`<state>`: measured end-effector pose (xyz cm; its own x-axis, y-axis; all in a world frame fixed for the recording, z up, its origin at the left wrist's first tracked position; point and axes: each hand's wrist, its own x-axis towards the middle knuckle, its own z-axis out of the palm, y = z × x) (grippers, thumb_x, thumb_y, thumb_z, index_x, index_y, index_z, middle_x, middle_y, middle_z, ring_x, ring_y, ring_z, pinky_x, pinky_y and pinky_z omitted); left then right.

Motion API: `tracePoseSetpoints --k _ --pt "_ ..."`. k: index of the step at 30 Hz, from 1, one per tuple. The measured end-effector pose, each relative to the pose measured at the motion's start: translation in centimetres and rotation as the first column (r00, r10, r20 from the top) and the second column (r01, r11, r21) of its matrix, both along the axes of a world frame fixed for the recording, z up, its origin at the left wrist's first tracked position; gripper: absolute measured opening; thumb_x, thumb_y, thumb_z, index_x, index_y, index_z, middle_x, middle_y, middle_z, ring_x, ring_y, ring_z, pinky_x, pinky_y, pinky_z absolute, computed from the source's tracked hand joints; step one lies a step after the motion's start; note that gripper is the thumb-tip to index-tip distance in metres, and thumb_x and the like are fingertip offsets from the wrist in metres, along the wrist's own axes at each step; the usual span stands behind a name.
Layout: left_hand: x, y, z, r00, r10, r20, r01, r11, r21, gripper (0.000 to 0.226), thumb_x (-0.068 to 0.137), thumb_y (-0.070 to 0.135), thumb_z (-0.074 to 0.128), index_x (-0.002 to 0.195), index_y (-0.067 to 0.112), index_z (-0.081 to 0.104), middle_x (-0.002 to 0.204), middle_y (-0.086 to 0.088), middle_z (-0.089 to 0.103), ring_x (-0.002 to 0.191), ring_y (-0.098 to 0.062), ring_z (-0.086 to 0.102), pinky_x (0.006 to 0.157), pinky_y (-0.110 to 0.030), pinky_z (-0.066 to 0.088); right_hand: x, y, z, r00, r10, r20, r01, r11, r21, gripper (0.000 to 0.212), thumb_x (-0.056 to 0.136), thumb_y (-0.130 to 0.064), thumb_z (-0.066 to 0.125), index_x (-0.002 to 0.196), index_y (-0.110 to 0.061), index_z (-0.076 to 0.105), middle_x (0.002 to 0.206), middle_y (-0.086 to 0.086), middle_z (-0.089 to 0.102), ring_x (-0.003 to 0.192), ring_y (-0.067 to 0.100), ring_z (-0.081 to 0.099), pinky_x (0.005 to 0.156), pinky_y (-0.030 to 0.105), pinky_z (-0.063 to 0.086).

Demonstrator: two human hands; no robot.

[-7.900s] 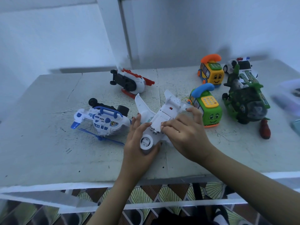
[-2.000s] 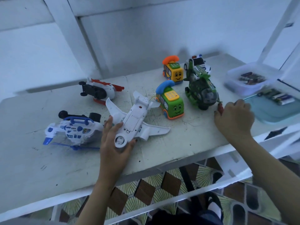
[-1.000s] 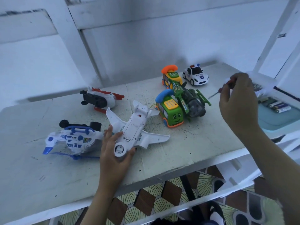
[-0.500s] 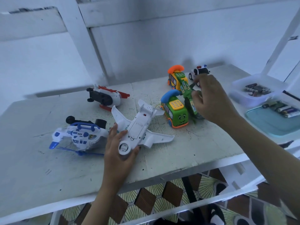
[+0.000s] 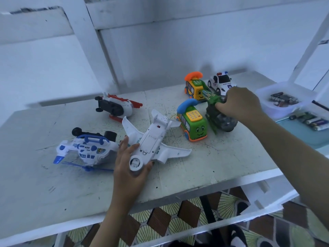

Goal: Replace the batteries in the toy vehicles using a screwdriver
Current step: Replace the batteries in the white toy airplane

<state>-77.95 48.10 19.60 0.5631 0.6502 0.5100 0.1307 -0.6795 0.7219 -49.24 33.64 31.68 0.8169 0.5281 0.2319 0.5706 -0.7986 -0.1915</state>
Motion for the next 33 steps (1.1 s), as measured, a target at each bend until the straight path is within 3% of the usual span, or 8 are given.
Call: tracePoseSetpoints --k 8,12,15,19,23,27,29,33 --pt "0.1 0.0 0.0 1.000 0.017 0.016 -0.017 1.000 -0.022 0.052 0.073 0.032 0.074 0.121 0.021 0.055 0.151 0.000 0.038 0.144 -0.005 0.026 0.111 -0.033 0.030 2.5 -1.4 0.0 0.985 -0.120 -0.125 0.118 0.993 -0.029 0.024 0.084 -0.022 0.055 0.067 -0.005 0.049 0.065 0.008 0.049 0.066 0.027 0.049 0.056 0.027 0.032" --pt "0.1 0.1 -0.1 0.999 0.027 0.022 -0.026 0.999 -0.026 0.052 0.075 0.033 0.079 0.120 0.023 0.054 0.151 0.003 0.037 0.143 -0.005 0.026 0.110 -0.031 0.030 2.1 -1.8 0.2 0.991 -0.125 -0.039 0.126 0.992 0.027 0.044 0.093 -0.041 0.052 0.103 0.001 0.058 0.089 0.015 0.060 0.089 0.036 0.057 0.071 0.033 0.040" --pt "0.1 -0.1 0.0 0.999 0.024 0.021 -0.023 0.999 -0.039 0.051 0.074 0.031 0.076 0.119 0.024 0.054 0.151 0.005 0.037 0.143 -0.003 0.026 0.110 -0.028 0.030 0.0 -1.3 1.2 0.993 -0.017 0.119 -0.012 0.971 0.238 0.038 0.097 -0.027 0.044 0.123 0.000 0.047 0.108 0.023 0.058 0.100 0.040 0.056 0.082 0.041 0.042" --pt "0.0 -0.1 0.1 1.000 0.024 0.012 -0.023 0.999 -0.048 0.052 0.072 0.031 0.073 0.120 0.025 0.053 0.151 0.007 0.036 0.143 -0.003 0.025 0.111 -0.026 0.028 -2.3 0.5 2.7 0.938 0.265 0.225 -0.337 0.851 0.404 0.045 0.096 -0.013 0.038 0.139 -0.004 0.040 0.120 0.021 0.055 0.109 0.036 0.053 0.088 0.044 0.042" --pt "-0.1 0.0 0.0 1.000 0.014 0.016 -0.013 0.999 -0.049 0.052 0.073 0.031 0.074 0.120 0.022 0.055 0.151 0.008 0.035 0.143 -0.003 0.025 0.112 -0.015 0.026 -5.7 2.0 3.7 0.862 0.411 0.297 -0.500 0.790 0.356 0.042 0.096 -0.029 0.049 0.135 -0.013 0.049 0.102 0.011 0.065 0.091 0.030 0.060 0.071 0.032 0.039" --pt "-0.1 0.0 -0.1 1.000 0.017 0.018 -0.016 0.998 -0.057 0.054 0.073 0.030 0.075 0.122 0.021 0.054 0.152 0.006 0.036 0.144 -0.006 0.026 0.111 -0.021 0.027 -8.4 3.1 3.4 0.828 0.505 0.244 -0.561 0.743 0.364 0.038 0.089 -0.045 0.061 0.108 -0.012 0.056 0.080 0.000 0.066 0.069 0.017 0.061 0.064 0.033 0.049" --pt "-0.1 0.0 -0.1 1.000 0.010 0.021 -0.009 0.999 -0.048 0.054 0.073 0.032 0.075 0.121 0.023 0.053 0.151 0.007 0.035 0.144 -0.006 0.025 0.111 -0.022 0.027 -9.5 3.7 2.8 0.792 0.591 0.153 -0.583 0.657 0.478 0.033 0.087 -0.040 0.066 0.099 -0.011 0.056 0.074 -0.004 0.064 0.062 0.009 0.061 0.063 0.033 0.053" --pt "-0.1 0.1 -0.2 1.000 0.015 0.004 -0.015 1.000 -0.013 0.054 0.076 0.039 0.077 0.122 0.028 0.052 0.152 0.011 0.032 0.145 -0.006 0.024 0.110 -0.024 0.026 -12.0 4.5 1.8 0.688 0.724 0.054 -0.568 0.491 0.660 0.021 0.089 -0.022 0.066 0.097 -0.006 0.055 0.078 -0.002 0.066 0.062 0.001 0.065 0.060 0.019 0.052"
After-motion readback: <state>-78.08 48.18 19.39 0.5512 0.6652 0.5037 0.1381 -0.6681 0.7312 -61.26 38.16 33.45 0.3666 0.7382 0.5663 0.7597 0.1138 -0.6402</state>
